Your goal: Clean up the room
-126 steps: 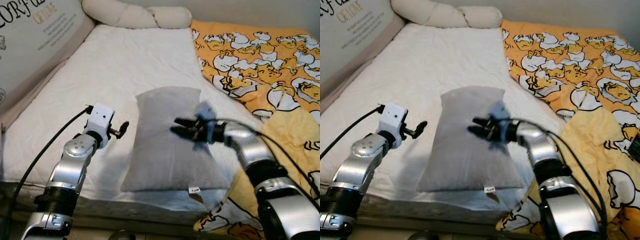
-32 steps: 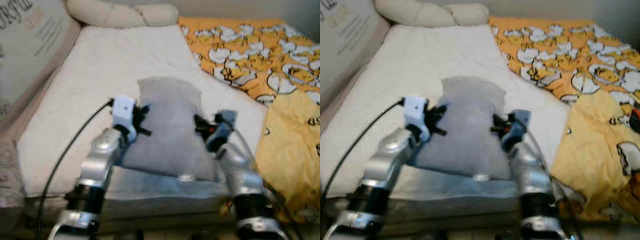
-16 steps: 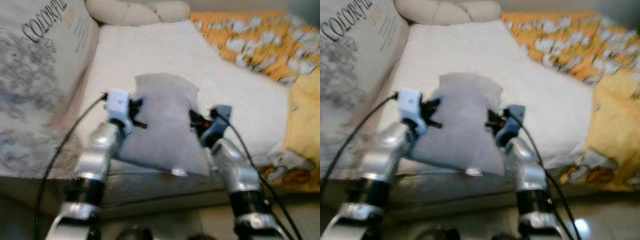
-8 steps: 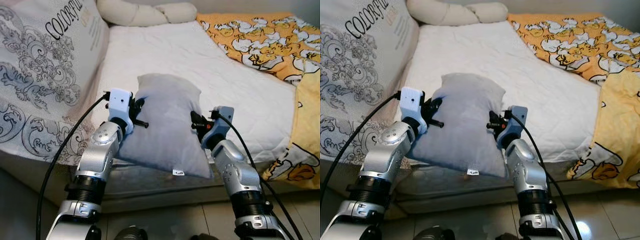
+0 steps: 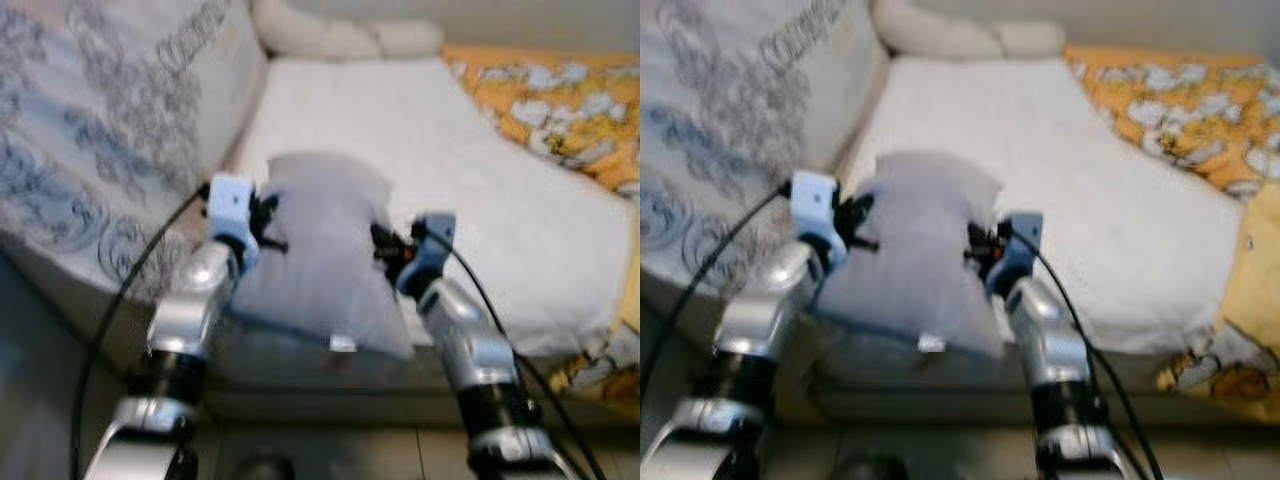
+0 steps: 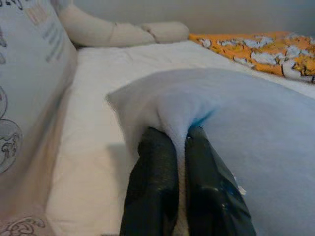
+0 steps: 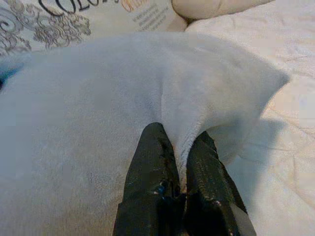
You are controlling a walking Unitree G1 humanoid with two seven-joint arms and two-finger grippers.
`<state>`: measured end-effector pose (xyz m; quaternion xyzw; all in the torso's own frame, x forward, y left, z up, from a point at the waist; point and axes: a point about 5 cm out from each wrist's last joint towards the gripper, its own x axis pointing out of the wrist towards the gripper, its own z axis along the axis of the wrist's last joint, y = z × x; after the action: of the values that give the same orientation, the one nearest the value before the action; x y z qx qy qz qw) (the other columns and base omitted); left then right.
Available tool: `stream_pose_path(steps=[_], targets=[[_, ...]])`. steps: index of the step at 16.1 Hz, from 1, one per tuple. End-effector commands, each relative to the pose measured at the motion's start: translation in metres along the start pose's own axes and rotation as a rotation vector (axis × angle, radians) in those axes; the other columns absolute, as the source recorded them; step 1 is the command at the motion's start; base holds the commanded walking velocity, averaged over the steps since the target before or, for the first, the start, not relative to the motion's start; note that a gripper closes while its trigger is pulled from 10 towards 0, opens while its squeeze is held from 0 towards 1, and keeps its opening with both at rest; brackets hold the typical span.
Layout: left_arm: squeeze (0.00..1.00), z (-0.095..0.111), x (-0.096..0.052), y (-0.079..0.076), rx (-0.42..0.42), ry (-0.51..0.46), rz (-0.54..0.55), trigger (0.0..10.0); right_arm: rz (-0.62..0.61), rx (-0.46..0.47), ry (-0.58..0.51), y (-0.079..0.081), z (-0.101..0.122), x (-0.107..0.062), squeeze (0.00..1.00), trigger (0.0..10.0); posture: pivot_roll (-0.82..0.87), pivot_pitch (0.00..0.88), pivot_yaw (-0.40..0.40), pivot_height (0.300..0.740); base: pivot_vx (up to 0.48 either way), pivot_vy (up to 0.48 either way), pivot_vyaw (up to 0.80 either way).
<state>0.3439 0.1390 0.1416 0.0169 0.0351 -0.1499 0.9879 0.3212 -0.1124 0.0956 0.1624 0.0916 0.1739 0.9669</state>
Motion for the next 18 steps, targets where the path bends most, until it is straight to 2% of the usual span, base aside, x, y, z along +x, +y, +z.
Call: stream_pose_path(steps=[1,6,11,13,15,18], targets=[[0.00,0.0099,0.0020,0.0018,0.002,-0.035,0.018,10.0,-0.019,0.000,-0.026,-0.0061,0.0076,-0.0008,0.00,10.0,-0.02,0.000,0.026,0.740,0.251,0.000,0.00],[0.00,0.0096,0.0027,0.0039,0.001,-0.033,0.032,10.0,0.008,-0.030,-0.016,-0.0036,0.0076,0.0001,0.00,10.0,-0.02,0.000,0.021,0.740,0.263,0.000,0.00],[0.00,0.0084,0.0023,0.0060,-0.004,-0.031,0.049,10.0,0.013,-0.038,-0.007,-0.0035,0.0069,0.0008,0.00,10.0,-0.01,0.000,0.016,0.740,0.291,0.000,0.43],[0.00,0.0080,0.0019,0.0074,-0.007,-0.032,0.059,10.0,0.031,-0.076,0.003,-0.0015,0.0062,0.0010,0.00,10.0,-0.01,0.000,0.014,0.740,0.317,0.000,0.79],[0.00,0.0074,0.0014,0.0072,-0.007,-0.032,0.061,10.0,0.031,-0.073,0.004,-0.0018,0.0057,0.0005,0.00,10.0,-0.01,0.000,0.012,0.740,0.322,0.000,0.79],[0.00,0.0053,0.0007,0.0069,-0.009,-0.026,0.059,10.0,-0.002,-0.049,-0.018,-0.0051,0.0064,-0.0005,0.00,10.0,-0.02,0.000,0.016,0.740,0.322,0.000,0.00]])
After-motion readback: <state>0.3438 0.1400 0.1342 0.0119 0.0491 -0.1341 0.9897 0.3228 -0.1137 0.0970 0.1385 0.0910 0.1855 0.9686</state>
